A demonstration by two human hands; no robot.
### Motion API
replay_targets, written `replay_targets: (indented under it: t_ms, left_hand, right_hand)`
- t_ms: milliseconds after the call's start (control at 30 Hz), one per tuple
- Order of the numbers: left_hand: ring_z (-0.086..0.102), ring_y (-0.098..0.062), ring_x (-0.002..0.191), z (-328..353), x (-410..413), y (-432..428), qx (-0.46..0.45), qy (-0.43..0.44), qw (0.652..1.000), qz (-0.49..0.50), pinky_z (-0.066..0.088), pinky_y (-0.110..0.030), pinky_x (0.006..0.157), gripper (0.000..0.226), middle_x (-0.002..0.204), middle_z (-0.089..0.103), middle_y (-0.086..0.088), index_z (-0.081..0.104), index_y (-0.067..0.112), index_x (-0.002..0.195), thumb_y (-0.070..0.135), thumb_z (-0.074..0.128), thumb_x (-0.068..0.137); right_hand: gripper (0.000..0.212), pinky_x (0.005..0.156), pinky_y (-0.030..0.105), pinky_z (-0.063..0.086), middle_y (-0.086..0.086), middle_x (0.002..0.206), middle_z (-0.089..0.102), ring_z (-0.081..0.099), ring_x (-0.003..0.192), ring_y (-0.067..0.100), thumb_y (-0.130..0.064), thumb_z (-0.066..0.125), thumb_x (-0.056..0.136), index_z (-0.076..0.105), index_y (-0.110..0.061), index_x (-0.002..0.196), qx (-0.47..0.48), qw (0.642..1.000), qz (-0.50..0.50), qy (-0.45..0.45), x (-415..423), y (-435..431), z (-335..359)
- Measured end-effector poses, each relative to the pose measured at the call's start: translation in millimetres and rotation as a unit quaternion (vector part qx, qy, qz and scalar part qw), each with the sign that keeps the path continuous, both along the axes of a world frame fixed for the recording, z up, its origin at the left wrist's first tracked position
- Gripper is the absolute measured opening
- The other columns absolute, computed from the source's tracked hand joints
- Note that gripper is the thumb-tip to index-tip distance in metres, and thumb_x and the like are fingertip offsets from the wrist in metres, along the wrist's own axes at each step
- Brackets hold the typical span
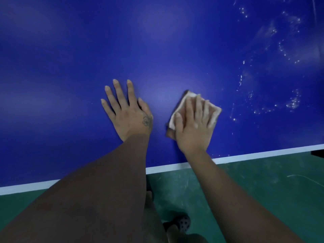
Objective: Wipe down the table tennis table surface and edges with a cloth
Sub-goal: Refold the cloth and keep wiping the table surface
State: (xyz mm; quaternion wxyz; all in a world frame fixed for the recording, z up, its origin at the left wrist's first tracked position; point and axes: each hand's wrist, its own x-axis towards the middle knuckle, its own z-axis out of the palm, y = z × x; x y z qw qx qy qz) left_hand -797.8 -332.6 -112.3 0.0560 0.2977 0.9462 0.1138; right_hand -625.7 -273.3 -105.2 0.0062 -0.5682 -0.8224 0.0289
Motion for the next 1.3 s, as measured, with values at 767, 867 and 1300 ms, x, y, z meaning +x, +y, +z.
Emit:
replay_targets:
  t_ms: [767, 867, 1300]
  left_hand:
    - [0.001, -0.036, 0.17, 3.4, 3.3, -1.4, -0.008, 0.018, 1.0, -0.014, 0.003, -0.061, 0.136, 0.066, 0.184, 0.004, -0.008, 0.015, 0.028, 0.176, 0.047, 0.023, 0.113]
    - [0.001, -0.037, 0.17, 4.0, 3.6, -2.2, -0.008, 0.022, 1.0, -0.017, 0.004, -0.061, 0.136, 0.066, 0.184, 0.005, -0.009, 0.017, 0.027, 0.175, 0.047, 0.023, 0.113]
    - [0.019, -0.032, 0.168, 22.7, 20.0, 21.5, 0.057, 0.034, 0.996, -0.065, 0.006, -0.051, 0.137, 0.055, 0.175, 0.038, -0.007, 0.052, 0.015, 0.159, 0.033, 0.042, 0.109]
  right_hand:
    - [0.06, 0.131, 0.065, 0.013, -0.001, 0.177, 0.026, 0.015, 0.166, 0.027, -0.054, 0.043, 0.11, 0.043, -0.028, 0.164, 0.004, 0.977, 0.202, 0.061, 69.7, -11.3, 1.8]
    - [0.062, 0.129, 0.067, 0.014, -0.002, 0.179, 0.021, 0.013, 0.167, 0.026, -0.057, 0.035, 0.11, 0.036, -0.03, 0.166, -0.004, 0.985, 0.167, 0.038, 129.7, 8.7, 4.3]
    - [0.062, 0.13, 0.066, 0.01, -0.001, 0.178, 0.023, 0.015, 0.166, 0.028, -0.059, 0.033, 0.111, 0.042, -0.031, 0.165, -0.006, 0.987, 0.154, 0.043, 94.4, 3.0, 7.8]
